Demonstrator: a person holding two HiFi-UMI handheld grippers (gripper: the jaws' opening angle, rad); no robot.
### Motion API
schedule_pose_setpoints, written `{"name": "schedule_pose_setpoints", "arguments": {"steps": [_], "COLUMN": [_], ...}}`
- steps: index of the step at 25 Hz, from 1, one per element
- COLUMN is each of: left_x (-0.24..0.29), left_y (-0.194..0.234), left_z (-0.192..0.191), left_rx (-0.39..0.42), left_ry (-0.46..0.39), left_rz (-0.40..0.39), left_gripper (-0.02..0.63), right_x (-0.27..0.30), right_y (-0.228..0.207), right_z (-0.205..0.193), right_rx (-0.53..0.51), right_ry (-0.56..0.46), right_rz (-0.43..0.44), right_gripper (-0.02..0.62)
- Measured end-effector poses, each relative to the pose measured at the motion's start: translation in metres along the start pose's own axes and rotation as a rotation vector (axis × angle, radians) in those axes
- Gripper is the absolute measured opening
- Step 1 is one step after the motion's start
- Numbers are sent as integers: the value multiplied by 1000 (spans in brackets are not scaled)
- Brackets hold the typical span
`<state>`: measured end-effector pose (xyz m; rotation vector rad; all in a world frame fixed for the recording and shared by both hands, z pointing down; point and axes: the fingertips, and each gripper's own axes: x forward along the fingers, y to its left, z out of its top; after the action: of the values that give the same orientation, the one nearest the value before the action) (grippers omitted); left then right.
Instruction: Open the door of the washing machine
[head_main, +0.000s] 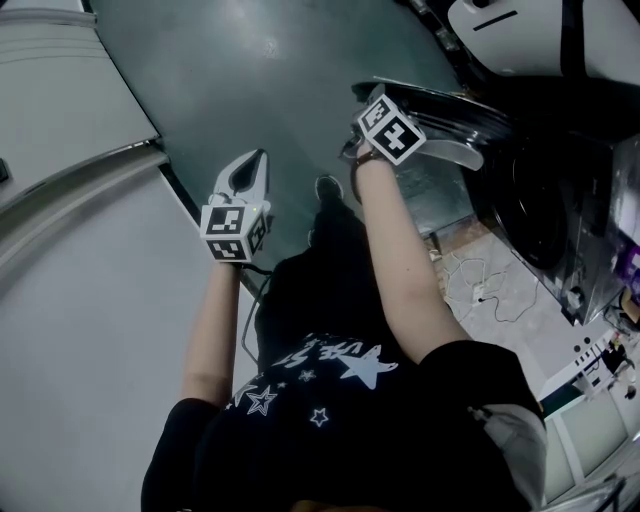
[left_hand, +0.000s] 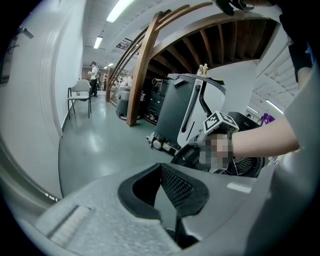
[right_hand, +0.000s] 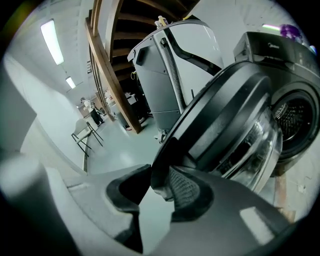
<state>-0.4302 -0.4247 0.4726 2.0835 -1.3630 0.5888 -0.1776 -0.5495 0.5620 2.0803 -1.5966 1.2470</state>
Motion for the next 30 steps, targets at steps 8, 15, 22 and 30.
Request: {"name": "schedule_pose_setpoints", "arguments": {"steps": [8, 15, 22, 30], "left_x": [-14, -53, -91, -127], "left_y": [10, 6, 8, 3], "left_z": [35, 56, 69, 80], "left_rx": [1, 71, 151, 209], "left_ry": [-64, -94, -139, -171], "left_rz": [-8, -106, -184, -274], "left_gripper": [11, 11, 11, 11], "right_x": [-31, -104, -173, -252], "right_y": [15, 31, 41, 49], "right_z": [17, 31, 36, 40], "right_rx": [-121, -141, -229, -248], "right_ry": [-30, -117, -233, -335], "right_rz": [24, 23, -8, -14], "right_gripper": [121, 110, 81, 25]}}
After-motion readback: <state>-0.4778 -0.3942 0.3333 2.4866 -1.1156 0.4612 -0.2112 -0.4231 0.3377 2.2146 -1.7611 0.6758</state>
